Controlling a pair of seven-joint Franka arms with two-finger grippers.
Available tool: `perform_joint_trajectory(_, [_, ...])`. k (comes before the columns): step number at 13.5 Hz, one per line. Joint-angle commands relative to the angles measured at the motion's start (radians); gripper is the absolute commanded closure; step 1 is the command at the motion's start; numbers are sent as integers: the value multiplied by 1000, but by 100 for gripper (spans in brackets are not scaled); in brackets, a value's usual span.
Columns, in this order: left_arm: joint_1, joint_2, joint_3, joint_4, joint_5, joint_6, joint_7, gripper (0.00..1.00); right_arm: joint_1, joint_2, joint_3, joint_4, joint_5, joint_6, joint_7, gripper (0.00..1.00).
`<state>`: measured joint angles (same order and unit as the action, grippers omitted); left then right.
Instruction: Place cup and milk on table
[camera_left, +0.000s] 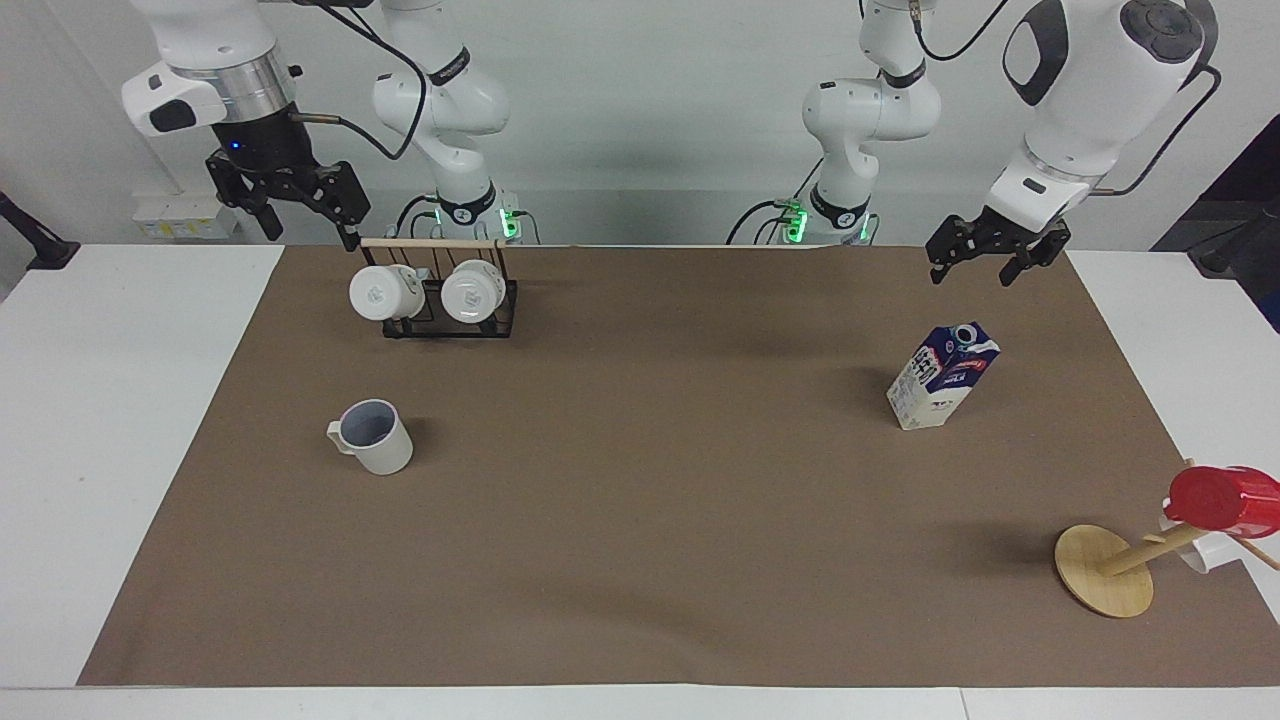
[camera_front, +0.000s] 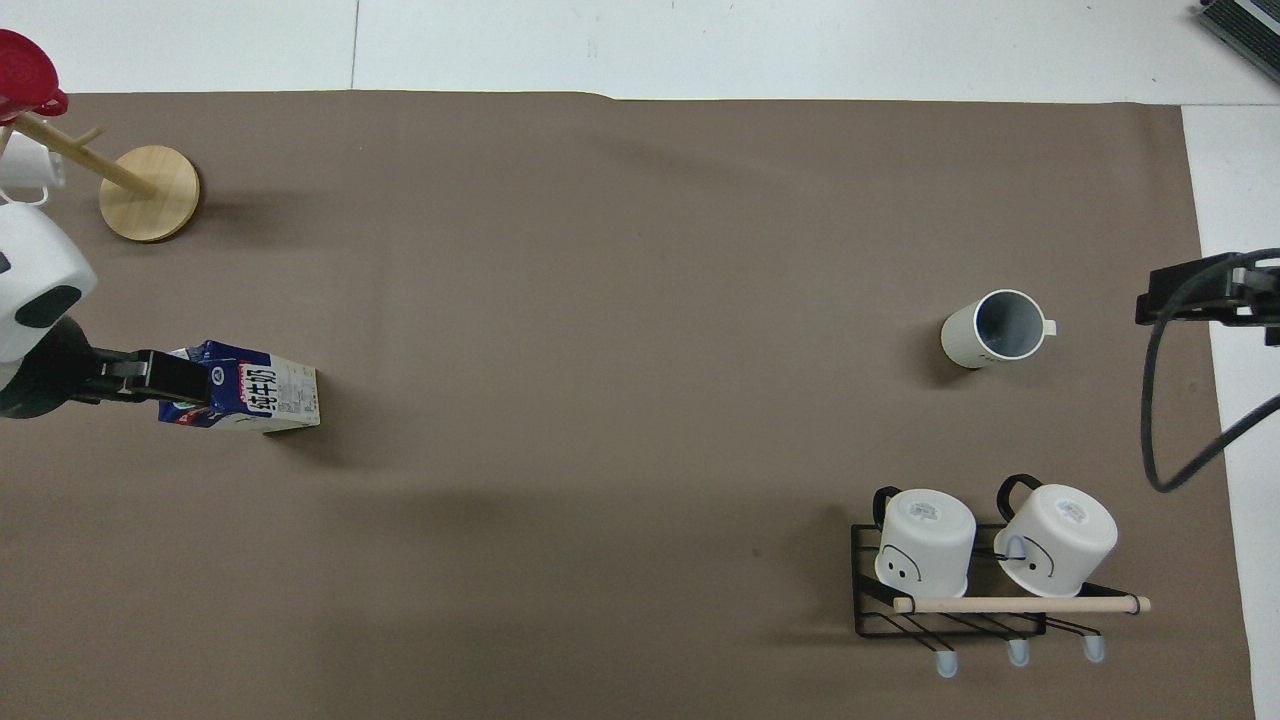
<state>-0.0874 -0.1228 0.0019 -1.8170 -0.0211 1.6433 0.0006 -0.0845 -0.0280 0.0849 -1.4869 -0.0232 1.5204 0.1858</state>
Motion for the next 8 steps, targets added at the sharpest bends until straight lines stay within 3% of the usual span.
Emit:
perform_joint_trajectory(1, [5,-3,-3,12,18,-14,6,0,-15,-12,6,-9,-3,-5,-34,0])
perform_joint_trajectory(8, [5,-3,-3,12,18,-14,6,0,-15,-10,4,-7,3,-6,-29,0])
